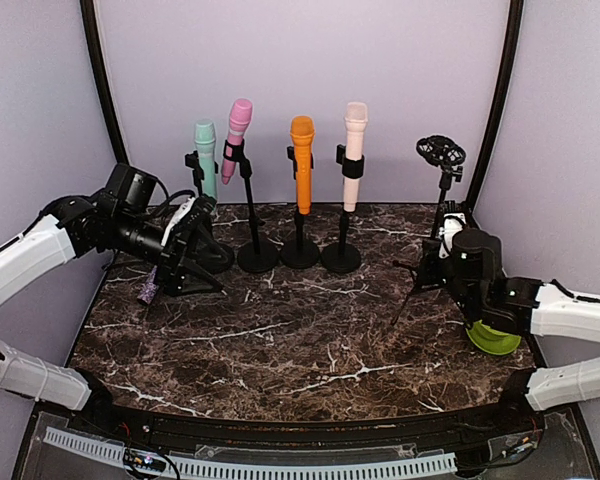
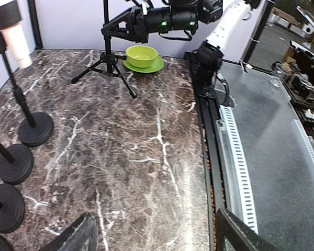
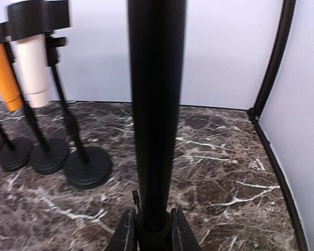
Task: Remove the microphone from the stand
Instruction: Place the microphone stand at the corner of the board.
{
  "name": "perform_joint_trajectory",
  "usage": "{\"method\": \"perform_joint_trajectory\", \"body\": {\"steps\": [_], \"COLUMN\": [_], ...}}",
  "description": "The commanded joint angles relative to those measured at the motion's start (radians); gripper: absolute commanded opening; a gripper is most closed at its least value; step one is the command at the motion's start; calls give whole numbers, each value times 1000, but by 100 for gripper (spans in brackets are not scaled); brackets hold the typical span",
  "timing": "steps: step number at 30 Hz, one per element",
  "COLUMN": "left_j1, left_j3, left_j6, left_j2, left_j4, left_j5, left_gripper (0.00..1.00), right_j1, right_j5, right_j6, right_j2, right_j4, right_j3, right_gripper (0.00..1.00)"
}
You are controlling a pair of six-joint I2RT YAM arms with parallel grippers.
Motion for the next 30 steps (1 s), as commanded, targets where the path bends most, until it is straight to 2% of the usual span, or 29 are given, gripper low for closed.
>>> {"method": "perform_joint_trajectory", "body": {"steps": [1,5,10,17,19,20,23,27,30], "left_j1": [40,86,139,165,172,174,181,195,204], "left_j3": [67,119,145,144,146,149,161,177,183], "left_j6": [33,64,88,121,122,123,126,128,124], "left_j2": [18,35,40,26,28,29,29,28,25], "left_j4": [-77,-132,-161,-170,-175,-179,-192,-215,-228], "left_j5": [-25,-37,-28,-26,-22,-20,-19,-7,13], "left_gripper": [80,81,82,83,83,83,83,83,83], "right_j1": [-183,-308,-372,-382,-382,-382,-381,-371,-363], "right_j5": [-61,-132,-150,-150,-149,-154,-159,-166,-213], "right_j6": [-72,-111,-128,-128,-95,-86,-49,2,44], "right_j2": [167,408,628,778,788,786,759,657,542], "right_j4": [283,377,464,481,469,464,422,351,268], "right_j3": [84,217,368,411,387,372,332,269,245], "right_gripper": [0,0,0,0,31,43,67,84,87]}}
